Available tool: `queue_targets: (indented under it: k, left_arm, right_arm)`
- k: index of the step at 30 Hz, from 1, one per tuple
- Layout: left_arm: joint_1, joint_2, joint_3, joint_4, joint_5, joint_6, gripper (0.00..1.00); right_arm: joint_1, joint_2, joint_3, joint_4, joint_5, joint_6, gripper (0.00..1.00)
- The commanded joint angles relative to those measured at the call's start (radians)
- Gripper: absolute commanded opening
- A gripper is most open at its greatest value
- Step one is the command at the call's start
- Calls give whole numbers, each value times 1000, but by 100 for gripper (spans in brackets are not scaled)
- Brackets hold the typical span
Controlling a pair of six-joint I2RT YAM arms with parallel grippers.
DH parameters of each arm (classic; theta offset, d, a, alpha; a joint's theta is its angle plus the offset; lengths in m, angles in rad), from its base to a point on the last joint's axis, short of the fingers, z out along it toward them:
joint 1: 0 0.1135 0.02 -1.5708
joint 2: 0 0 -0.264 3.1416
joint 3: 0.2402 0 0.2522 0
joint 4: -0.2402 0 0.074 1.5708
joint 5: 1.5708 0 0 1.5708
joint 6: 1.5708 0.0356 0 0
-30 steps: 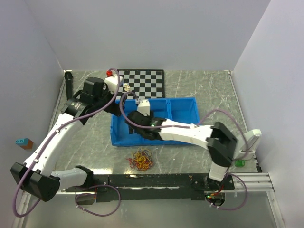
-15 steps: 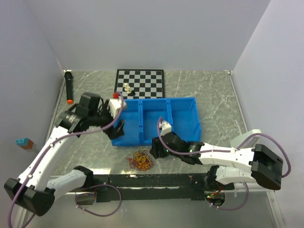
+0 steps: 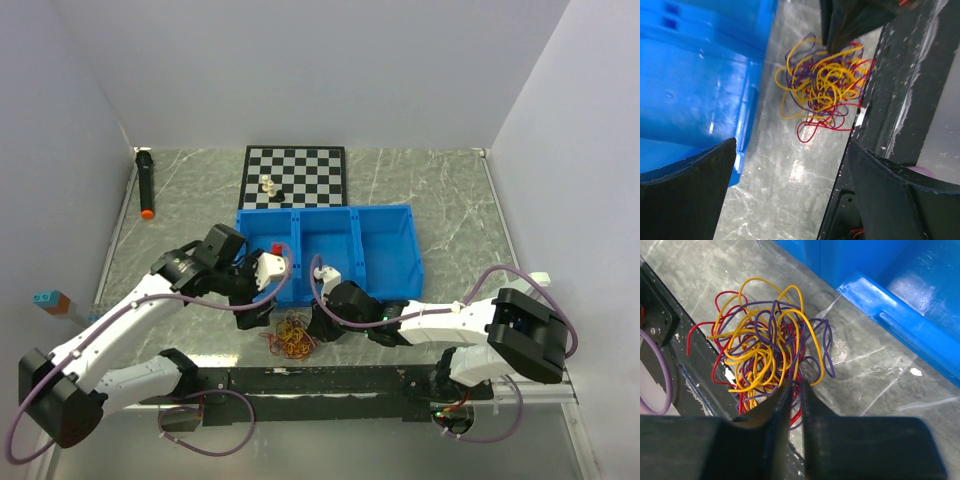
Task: Untangle the cables
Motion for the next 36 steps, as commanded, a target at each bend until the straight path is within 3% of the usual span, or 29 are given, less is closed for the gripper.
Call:
queue_targets:
  k: [1, 4, 15, 23, 26, 30, 32, 36]
  left_arm:
    - [-18, 19, -40, 104, -42, 0, 98]
    - [-43, 22, -75, 158, -58, -9, 98]
    - [-69, 75, -58, 296, -101, -99, 91]
    - [-66, 88, -68, 317, -59, -119, 91]
    - [-69, 97, -46, 305, -12, -109, 92]
    - [-69, 118, -18, 247, 166, -50, 99]
    - [-69, 132, -14, 221, 223, -18, 97]
    - [-69, 134, -18, 202, 218, 31, 98]
  right_arm:
    - [6, -10, 16, 49, 0, 1, 13]
    - [6, -32, 5, 30, 9, 3, 0]
    - [32, -383, 28, -170, 79, -39, 0]
    - [72, -429, 35, -228, 94, -36, 0]
    - [103, -437, 81, -260, 114, -54, 0]
    - [130, -443, 167, -320, 146, -92, 0]
    - [140, -454, 210, -345, 157, -115, 0]
    - [141, -472, 256, -377, 160, -134, 0]
